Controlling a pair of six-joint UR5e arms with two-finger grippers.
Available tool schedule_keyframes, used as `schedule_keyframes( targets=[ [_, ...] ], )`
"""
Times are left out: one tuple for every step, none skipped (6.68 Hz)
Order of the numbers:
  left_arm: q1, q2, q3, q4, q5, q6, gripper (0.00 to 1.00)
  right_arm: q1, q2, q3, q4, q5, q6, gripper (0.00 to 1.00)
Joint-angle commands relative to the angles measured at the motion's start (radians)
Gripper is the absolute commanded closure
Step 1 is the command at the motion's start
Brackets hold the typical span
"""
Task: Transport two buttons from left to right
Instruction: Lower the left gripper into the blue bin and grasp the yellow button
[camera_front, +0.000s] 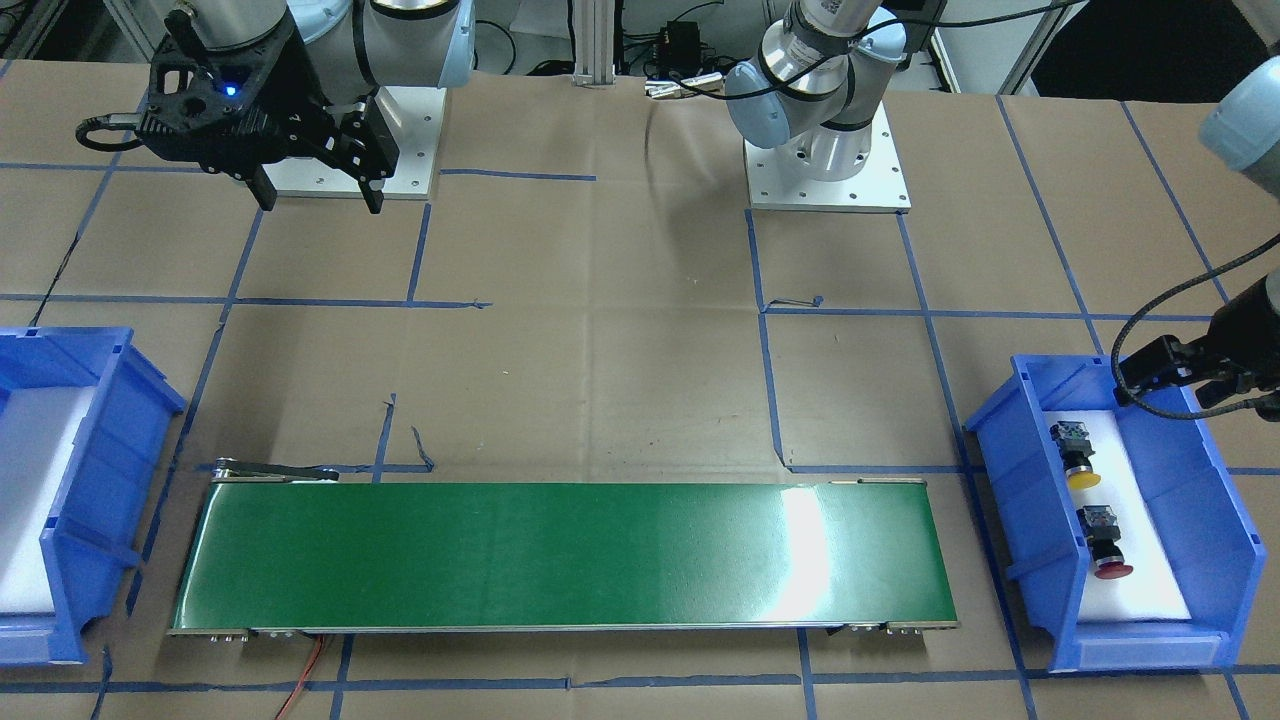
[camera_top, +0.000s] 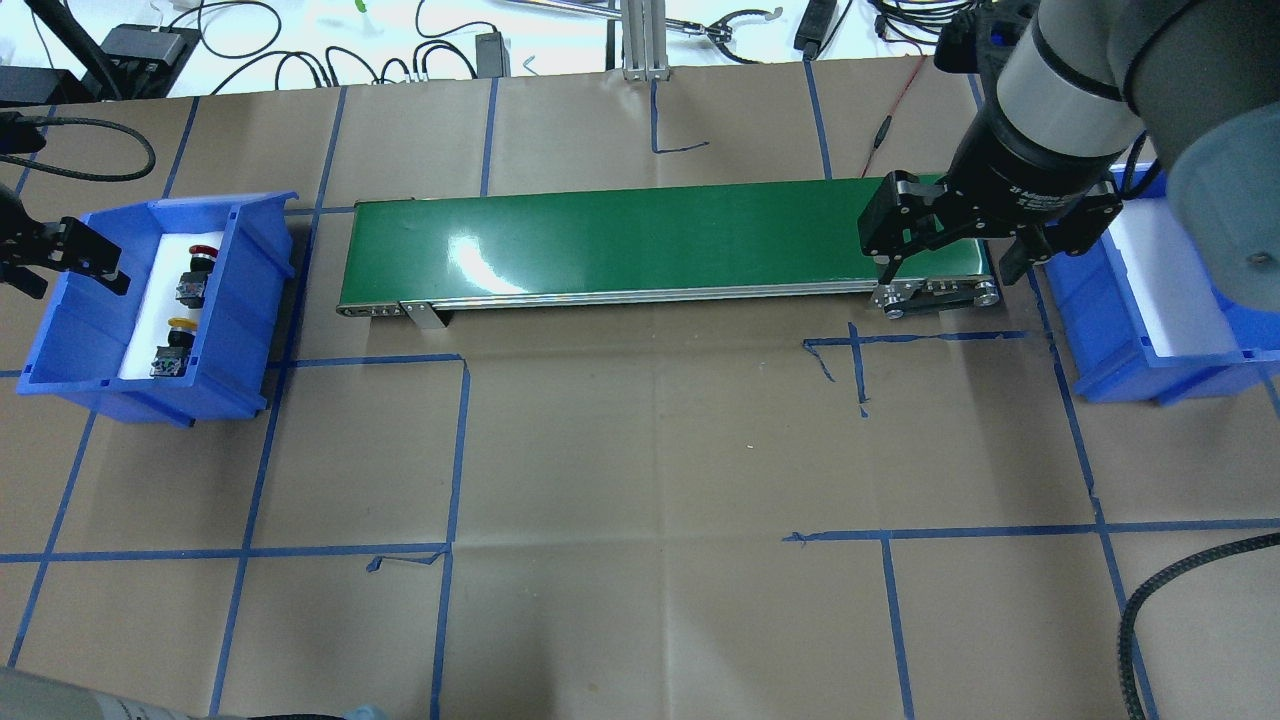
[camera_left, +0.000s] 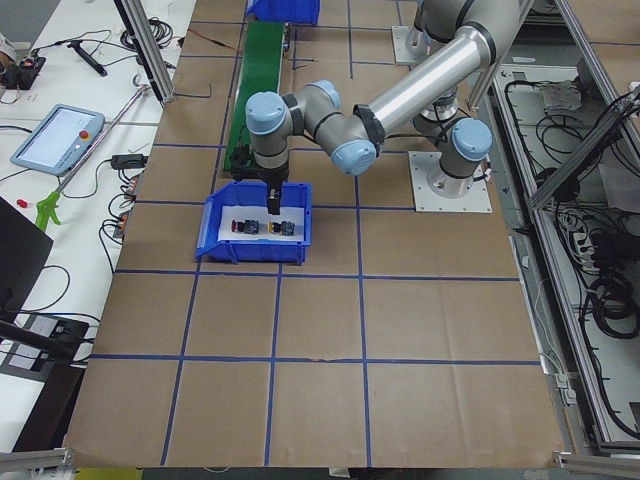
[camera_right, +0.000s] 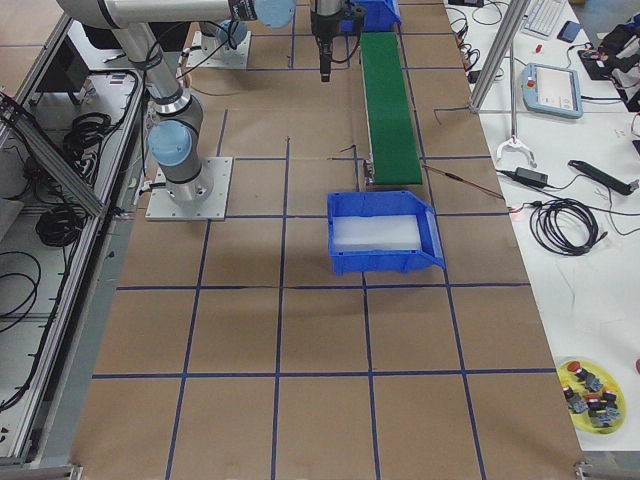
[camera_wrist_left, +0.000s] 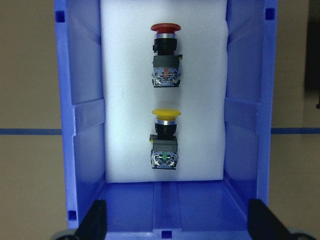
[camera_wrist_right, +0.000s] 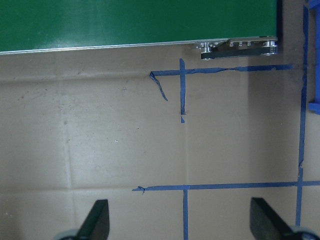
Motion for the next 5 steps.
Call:
schedule_keyframes(
  targets=[
    [-0.001, -0.079, -0.028, 0.106, -0.001, 0.001, 0.01, 0.0, 0.0, 0.0, 0.0, 0.001, 0.0, 0.0],
    [-0.002, -0.084, -0.083, 0.188, -0.001, -0.001, 0.01, 0.0, 0.0, 0.0, 0.0, 0.005, 0.0, 0.0],
    [-0.002, -0.085, -0.14, 0.256, -0.001, -0.001, 0.01, 0.0, 0.0, 0.002, 0.0, 0.005, 0.0, 0.0],
    [-0.002, -0.085, -0.184, 0.307, -0.001, -0.002, 0.01, 0.0, 0.0, 0.002, 0.001, 0.001, 0.0, 0.0],
    [-0.002, -0.087, -0.215, 0.336, -0.003, -0.001, 0.01, 0.0, 0.0, 0.003, 0.002, 0.001, 0.0, 0.0]
  ],
)
